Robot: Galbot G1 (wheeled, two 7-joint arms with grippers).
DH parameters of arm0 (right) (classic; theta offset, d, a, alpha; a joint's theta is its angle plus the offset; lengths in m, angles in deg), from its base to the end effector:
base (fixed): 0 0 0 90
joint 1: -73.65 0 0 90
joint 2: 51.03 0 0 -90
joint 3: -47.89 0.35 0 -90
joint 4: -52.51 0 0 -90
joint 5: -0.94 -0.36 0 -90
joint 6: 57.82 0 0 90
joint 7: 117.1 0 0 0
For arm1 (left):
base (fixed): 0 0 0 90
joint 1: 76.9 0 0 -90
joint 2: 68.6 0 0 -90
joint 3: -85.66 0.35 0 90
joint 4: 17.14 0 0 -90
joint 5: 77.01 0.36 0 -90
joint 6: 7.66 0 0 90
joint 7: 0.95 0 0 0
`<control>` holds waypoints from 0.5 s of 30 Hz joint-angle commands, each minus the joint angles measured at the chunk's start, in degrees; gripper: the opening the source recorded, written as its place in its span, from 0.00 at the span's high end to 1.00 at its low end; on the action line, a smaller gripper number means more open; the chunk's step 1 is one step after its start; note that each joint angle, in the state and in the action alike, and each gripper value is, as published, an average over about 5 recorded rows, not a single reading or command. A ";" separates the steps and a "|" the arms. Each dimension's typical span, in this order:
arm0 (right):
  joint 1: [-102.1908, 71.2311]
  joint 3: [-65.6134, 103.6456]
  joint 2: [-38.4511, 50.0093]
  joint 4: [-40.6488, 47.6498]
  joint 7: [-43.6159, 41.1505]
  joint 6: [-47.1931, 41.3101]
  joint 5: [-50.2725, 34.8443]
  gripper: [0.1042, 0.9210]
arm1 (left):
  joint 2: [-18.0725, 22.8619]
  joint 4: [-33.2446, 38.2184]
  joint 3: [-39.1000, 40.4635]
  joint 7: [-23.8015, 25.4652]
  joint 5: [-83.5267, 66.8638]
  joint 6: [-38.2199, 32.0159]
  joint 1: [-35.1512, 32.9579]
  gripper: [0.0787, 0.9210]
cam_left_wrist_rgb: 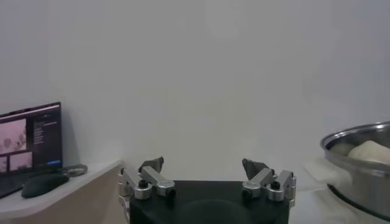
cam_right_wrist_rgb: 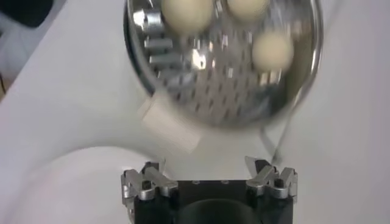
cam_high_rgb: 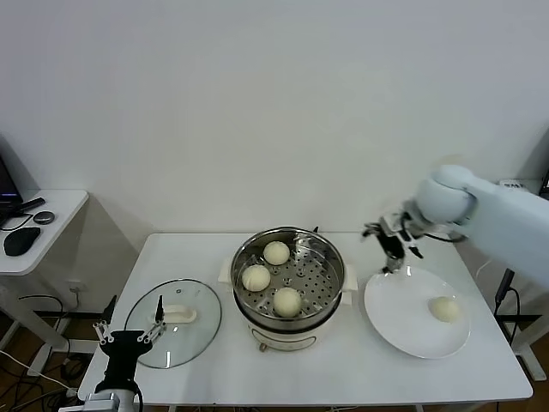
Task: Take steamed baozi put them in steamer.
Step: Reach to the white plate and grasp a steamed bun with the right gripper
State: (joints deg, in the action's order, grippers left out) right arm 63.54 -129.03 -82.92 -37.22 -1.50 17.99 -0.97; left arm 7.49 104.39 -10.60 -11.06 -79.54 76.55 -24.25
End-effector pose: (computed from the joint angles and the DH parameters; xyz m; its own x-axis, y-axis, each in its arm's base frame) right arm 0.4868 -0.1087 -0.0671 -0.2758 -0.1804 0.9441 -0.9170 -0.2453 -0.3147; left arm 0.1521 0.0714 -0.3035 -0.9924 -0.1149 -0.0432 -0.1214 0.9703 0.2091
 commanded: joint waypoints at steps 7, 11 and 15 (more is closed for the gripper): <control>-24.84 18.24 8.80 12.15 -1.68 3.60 11.77 0.12 | 0.36 -0.35 0.67 0.18 0.54 0.24 0.11 0.12; -27.76 22.01 5.84 17.57 -1.45 8.99 14.79 0.12 | 0.51 -0.28 0.57 0.20 0.67 0.21 -0.19 0.12; -30.06 24.95 3.08 21.50 -1.27 10.67 16.80 0.12 | 0.56 -0.08 0.08 0.20 0.65 0.20 -0.59 0.12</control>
State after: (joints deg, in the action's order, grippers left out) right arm 43.22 -113.33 -77.71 -26.00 -2.65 21.90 9.11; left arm 8.03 104.16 -10.14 -10.87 -78.88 76.73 -24.56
